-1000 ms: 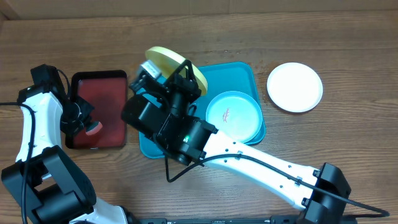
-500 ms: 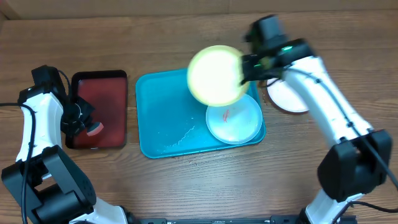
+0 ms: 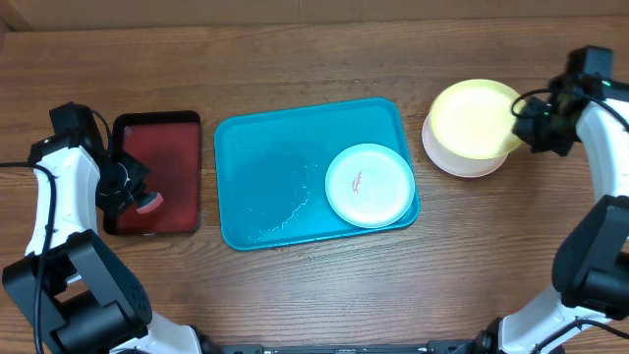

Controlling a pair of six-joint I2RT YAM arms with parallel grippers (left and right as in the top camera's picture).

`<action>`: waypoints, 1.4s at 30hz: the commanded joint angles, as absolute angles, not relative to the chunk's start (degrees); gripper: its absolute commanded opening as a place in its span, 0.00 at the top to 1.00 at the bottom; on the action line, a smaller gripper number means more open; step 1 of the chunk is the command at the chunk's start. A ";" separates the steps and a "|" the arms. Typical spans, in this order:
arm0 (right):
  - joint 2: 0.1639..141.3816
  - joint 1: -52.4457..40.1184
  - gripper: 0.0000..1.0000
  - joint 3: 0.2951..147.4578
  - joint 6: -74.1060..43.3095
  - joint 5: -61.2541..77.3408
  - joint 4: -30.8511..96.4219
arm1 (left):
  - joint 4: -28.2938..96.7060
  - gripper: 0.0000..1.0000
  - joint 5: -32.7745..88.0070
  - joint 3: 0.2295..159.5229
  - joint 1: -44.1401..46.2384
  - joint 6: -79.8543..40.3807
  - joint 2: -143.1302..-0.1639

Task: Clean dirty plates on tray and stack at the side
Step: 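Lift the yellow plate with the right gripper and stack it on the white plate, then move the right gripper to the light-blue plate and drag it left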

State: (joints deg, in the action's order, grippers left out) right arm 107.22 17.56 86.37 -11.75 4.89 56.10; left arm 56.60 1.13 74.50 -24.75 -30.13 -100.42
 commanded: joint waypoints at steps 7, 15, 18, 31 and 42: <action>106.02 18.02 0.96 79.50 -11.99 5.02 48.01 | 55.83 0.96 1.52 74.06 -24.62 -30.20 -100.66; 106.65 15.66 0.54 76.73 -11.14 8.45 45.30 | 55.46 0.96 1.54 73.97 -24.34 -30.20 -100.66; 106.65 14.17 0.48 76.73 -5.37 16.05 45.74 | 55.40 0.96 1.56 73.97 -24.32 -30.20 -100.73; 106.69 -6.31 0.42 76.71 3.73 12.38 45.89 | 55.31 0.96 2.02 73.97 -23.81 -29.76 -100.79; 106.87 -16.56 0.50 74.78 6.04 -1.96 45.06 | 55.46 0.96 2.61 73.97 -23.57 -29.74 -100.79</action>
